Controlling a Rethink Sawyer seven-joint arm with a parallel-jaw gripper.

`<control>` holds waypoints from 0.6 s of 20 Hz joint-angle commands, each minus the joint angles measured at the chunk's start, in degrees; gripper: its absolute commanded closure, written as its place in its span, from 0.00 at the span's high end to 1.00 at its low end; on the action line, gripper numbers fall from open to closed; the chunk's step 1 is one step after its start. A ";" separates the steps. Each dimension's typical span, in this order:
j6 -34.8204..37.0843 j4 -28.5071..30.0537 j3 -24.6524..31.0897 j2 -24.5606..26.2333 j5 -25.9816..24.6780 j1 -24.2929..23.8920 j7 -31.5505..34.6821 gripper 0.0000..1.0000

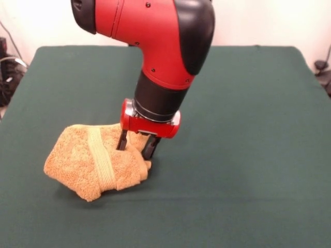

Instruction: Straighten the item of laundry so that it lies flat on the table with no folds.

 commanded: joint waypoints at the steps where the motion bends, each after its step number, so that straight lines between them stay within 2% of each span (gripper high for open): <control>1: -2.08 -0.96 4.86 8.68 1.30 0.12 9.67 1.00; 12: -2.42 -0.81 4.67 8.71 1.27 0.33 9.90 1.00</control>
